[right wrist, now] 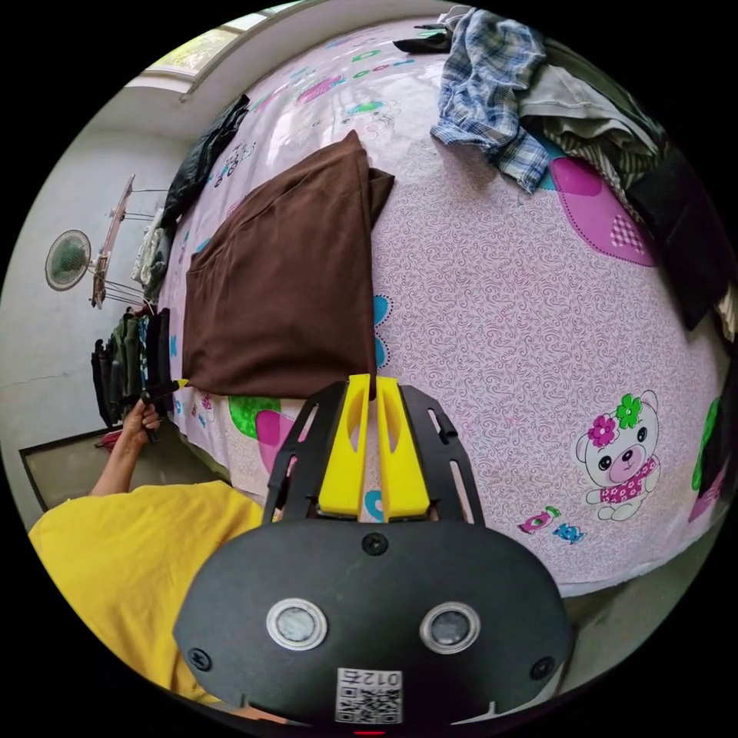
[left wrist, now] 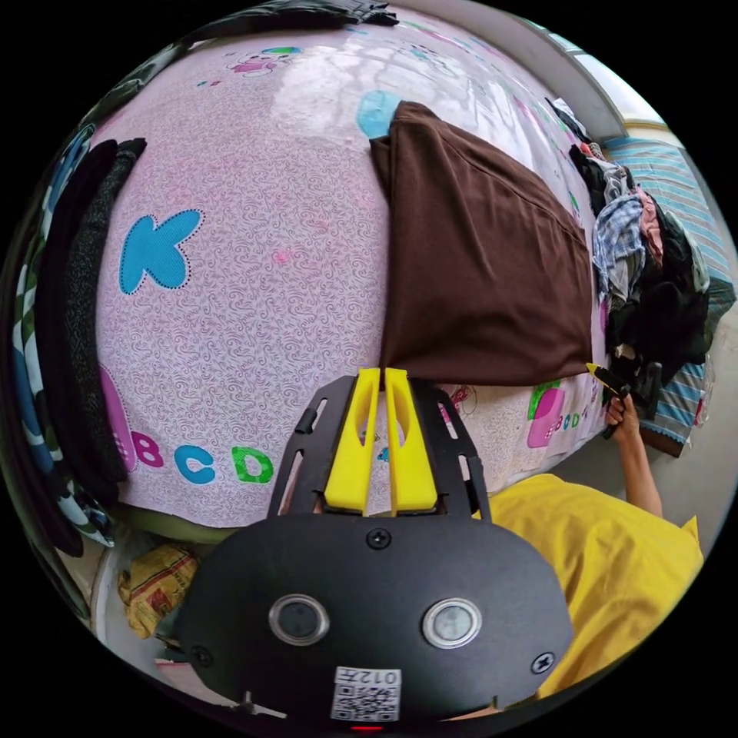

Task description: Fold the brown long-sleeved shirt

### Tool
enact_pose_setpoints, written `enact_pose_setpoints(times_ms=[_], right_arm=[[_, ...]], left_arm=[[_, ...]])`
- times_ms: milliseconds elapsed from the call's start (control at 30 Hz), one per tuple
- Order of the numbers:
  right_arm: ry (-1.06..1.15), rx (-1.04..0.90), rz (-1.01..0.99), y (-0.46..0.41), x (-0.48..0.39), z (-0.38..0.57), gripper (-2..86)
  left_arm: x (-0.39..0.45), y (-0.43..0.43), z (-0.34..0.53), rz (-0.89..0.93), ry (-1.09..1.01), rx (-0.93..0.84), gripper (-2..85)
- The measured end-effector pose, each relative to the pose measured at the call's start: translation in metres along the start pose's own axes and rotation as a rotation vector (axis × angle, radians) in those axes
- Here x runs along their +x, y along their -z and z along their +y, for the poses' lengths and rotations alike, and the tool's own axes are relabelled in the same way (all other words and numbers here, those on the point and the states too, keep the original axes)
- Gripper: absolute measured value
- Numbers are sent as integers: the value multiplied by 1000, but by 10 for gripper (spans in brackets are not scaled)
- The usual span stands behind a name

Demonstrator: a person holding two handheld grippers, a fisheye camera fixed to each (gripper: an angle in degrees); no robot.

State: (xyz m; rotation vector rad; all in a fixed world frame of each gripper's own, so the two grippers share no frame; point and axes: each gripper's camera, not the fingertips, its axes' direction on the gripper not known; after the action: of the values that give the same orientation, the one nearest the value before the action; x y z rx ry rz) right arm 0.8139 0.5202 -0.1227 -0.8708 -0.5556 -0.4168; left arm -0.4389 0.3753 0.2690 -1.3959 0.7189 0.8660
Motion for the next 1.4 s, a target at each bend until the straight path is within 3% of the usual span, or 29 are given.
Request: enact_pose_setpoints(times_ms=[400,667,833,967,1167,1400], right_arm=[[-34,-132,-31,32,6,20,11],[-10,-123,6,64,-15,18,18],[-44,-28,156,121,-20,11,12],[52,47,181,139,-69,-26,5],[191,50,306,116,-152,-84,0],[211,-56,424,102,-161,-114,-1]], left_arm=[[-24,-21,42,84,-4,-121,2],[-43,-16,67,171,70,-41,10],[-40,30,80,-16,172,97,7],[7,54,39,-41,22,179,6],[66,31,-44,-167,-92,91,5],[67,11,-66,-258,-83,-19,4]])
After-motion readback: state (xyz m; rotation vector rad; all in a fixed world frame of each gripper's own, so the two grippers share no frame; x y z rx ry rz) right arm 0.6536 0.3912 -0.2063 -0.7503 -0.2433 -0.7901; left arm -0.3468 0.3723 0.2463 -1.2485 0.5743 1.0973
